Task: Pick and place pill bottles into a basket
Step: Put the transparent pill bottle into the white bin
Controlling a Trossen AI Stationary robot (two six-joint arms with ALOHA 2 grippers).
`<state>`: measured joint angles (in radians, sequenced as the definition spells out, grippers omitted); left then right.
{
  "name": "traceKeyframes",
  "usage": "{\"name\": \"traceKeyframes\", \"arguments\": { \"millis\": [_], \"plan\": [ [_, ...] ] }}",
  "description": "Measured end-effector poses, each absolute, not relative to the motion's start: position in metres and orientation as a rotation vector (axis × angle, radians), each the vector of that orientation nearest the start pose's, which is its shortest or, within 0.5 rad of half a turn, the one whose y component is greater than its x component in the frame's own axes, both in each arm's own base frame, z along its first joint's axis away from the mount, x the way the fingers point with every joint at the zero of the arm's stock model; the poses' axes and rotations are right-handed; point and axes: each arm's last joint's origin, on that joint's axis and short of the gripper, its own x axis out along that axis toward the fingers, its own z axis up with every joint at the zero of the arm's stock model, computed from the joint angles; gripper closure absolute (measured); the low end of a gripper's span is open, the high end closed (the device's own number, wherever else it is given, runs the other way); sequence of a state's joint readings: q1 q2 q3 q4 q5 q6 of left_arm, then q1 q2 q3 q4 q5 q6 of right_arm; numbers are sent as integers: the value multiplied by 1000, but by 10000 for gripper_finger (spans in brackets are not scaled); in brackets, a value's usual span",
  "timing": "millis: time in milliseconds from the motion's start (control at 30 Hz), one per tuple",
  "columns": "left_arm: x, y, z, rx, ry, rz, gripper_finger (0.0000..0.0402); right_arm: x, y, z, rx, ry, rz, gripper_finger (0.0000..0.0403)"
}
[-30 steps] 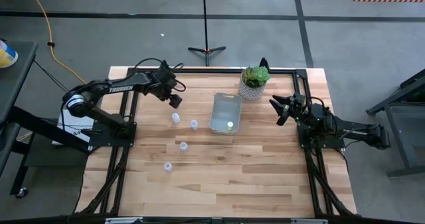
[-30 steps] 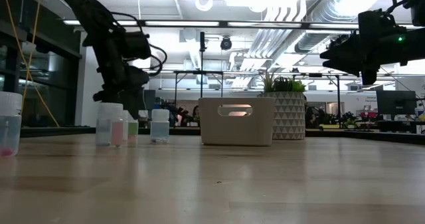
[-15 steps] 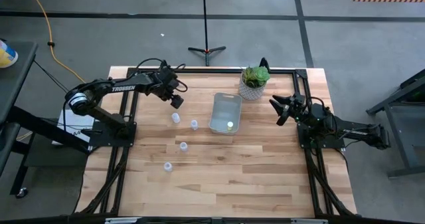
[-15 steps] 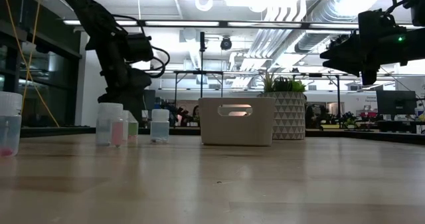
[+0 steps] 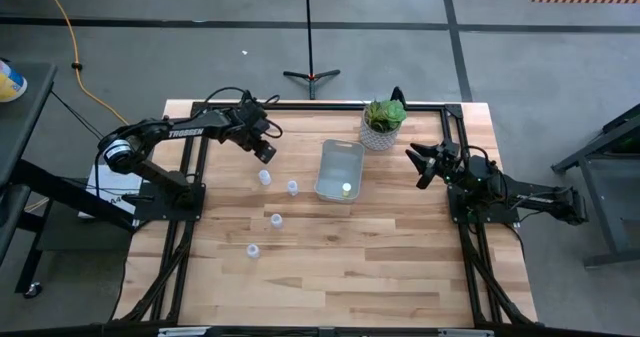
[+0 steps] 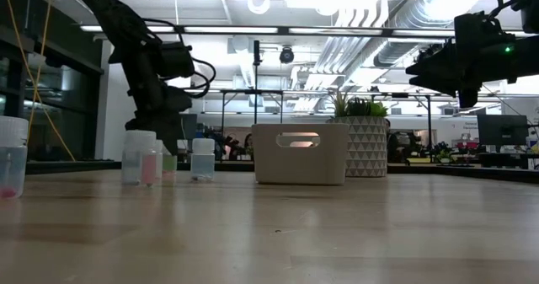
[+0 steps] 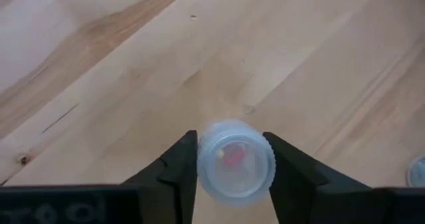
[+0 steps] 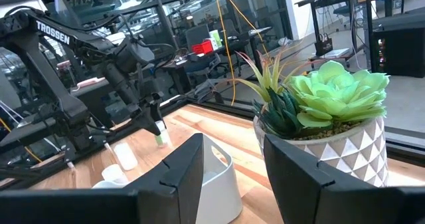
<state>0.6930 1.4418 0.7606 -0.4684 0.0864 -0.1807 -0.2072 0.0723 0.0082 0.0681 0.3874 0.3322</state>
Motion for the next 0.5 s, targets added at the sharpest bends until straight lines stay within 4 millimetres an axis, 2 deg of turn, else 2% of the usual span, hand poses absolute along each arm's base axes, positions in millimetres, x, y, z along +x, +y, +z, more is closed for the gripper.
{"name": "traceKeyframes", "arguments": {
  "millis": [100,200,333,500],
  "plan": [
    [199,162,174,-603,1028,640,227,95,-31,167,323,-103,-588,254],
    [208,168,192,-604,977,615,221,95,-31,167,323,-103,-589,254],
    [230,170,230,-554,873,551,203,95,-31,167,323,-103,-590,254],
    [266,153,281,-377,704,430,220,95,-31,167,325,-104,-591,254]
  ]
}}
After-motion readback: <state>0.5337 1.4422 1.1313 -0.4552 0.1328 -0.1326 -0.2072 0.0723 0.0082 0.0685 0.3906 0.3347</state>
